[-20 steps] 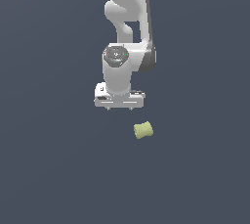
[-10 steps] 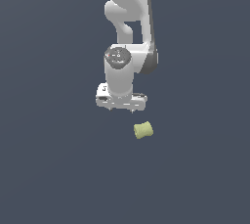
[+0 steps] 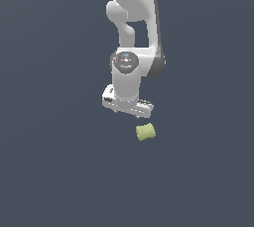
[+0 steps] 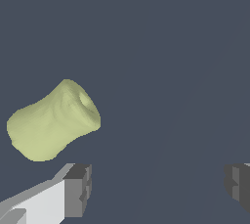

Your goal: Pick up the object and move it to a goal position.

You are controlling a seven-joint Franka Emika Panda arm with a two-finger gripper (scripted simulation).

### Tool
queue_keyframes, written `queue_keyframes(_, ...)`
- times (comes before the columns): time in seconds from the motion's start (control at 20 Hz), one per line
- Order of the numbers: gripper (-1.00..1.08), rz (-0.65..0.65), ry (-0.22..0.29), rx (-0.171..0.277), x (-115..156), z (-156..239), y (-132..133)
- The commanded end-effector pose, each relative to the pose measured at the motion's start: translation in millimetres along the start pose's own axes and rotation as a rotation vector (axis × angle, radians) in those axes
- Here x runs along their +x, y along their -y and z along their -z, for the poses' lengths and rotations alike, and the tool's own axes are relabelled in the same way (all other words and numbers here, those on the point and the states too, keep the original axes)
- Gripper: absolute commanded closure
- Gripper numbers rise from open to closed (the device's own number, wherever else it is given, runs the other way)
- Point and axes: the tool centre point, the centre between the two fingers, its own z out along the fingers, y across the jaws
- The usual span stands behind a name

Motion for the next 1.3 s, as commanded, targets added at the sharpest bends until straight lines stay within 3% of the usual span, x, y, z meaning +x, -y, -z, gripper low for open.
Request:
queue_keyframes(0.0, -0.92, -0.061, -0.003, 0.001, 1.7, -1.6, 5.7)
queue_keyframes(1.25, -0.92, -0.659, -0.030, 0.021, 14.5, -17.8, 63.7)
